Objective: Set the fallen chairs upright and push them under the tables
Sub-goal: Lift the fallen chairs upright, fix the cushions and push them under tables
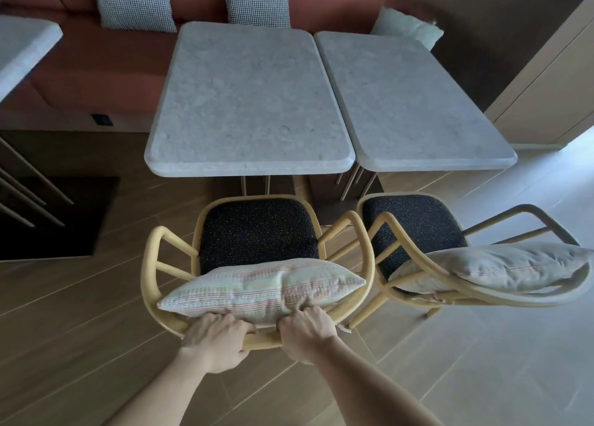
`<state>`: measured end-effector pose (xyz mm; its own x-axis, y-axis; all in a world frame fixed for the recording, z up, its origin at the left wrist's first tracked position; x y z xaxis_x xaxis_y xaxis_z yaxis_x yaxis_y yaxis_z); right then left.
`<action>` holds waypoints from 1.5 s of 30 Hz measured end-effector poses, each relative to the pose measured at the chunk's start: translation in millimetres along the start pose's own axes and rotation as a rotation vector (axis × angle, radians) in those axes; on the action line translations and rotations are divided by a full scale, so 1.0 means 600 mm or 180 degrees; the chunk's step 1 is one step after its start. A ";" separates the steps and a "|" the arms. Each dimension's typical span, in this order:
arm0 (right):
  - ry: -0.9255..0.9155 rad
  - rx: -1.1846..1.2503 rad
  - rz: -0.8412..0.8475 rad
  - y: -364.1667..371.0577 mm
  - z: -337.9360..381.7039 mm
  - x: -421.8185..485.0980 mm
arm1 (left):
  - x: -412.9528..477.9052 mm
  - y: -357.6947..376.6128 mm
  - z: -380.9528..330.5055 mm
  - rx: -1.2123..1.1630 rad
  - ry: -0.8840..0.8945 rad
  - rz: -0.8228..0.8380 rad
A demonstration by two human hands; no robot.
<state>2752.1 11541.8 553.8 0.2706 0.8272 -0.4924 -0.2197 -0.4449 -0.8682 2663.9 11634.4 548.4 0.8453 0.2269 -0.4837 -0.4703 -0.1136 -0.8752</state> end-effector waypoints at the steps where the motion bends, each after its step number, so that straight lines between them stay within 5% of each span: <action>1: -0.0009 -0.0013 0.0001 0.001 0.001 -0.001 | 0.000 0.000 0.000 -0.0009 -0.0012 0.0006; 8: -0.0194 0.0018 -0.0088 -0.004 -0.002 -0.013 | -0.018 -0.013 0.008 -0.0519 -0.0068 -0.0273; 11: -0.0122 0.0790 -0.0254 -0.024 -0.002 -0.051 | -0.060 -0.043 0.030 -0.2377 -0.0228 -0.0484; 15: 0.0226 0.3014 -0.1317 -0.123 -0.004 -0.128 | -0.160 -0.115 0.094 -0.4306 -0.0563 -0.1593; 19: -0.0411 0.4272 -0.2680 -0.298 0.002 -0.232 | -0.285 -0.237 0.143 -0.5171 -0.0342 -0.2972; 23: -0.1496 0.4070 -0.3285 -0.457 0.014 -0.353 | -0.434 -0.376 0.145 -0.5112 0.0266 -0.3868; 31: -0.2749 0.3629 -0.2931 -0.570 0.103 -0.450 | -0.667 -0.476 0.054 -0.4290 0.0377 -0.4803; 45: -0.5050 0.3371 -0.1298 -0.473 0.656 -0.673 | -1.315 -0.184 -0.130 -0.2810 -0.1861 -0.6278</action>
<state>2336.1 11469.2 1023.1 -0.3774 0.5890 0.7146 -0.9201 -0.3256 -0.2176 2068.6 11392.5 1025.9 -0.2582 0.7189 0.6454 0.9491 0.3135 0.0306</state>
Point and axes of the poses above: each hand's wrist, its own x-axis towards the middle knuckle, its own y-axis out of the palm, z = x × y, the point moved 9 cm from there along x, towards the middle knuckle, and after that the axes turned 2 degrees about -y, right-handed, at the moved point
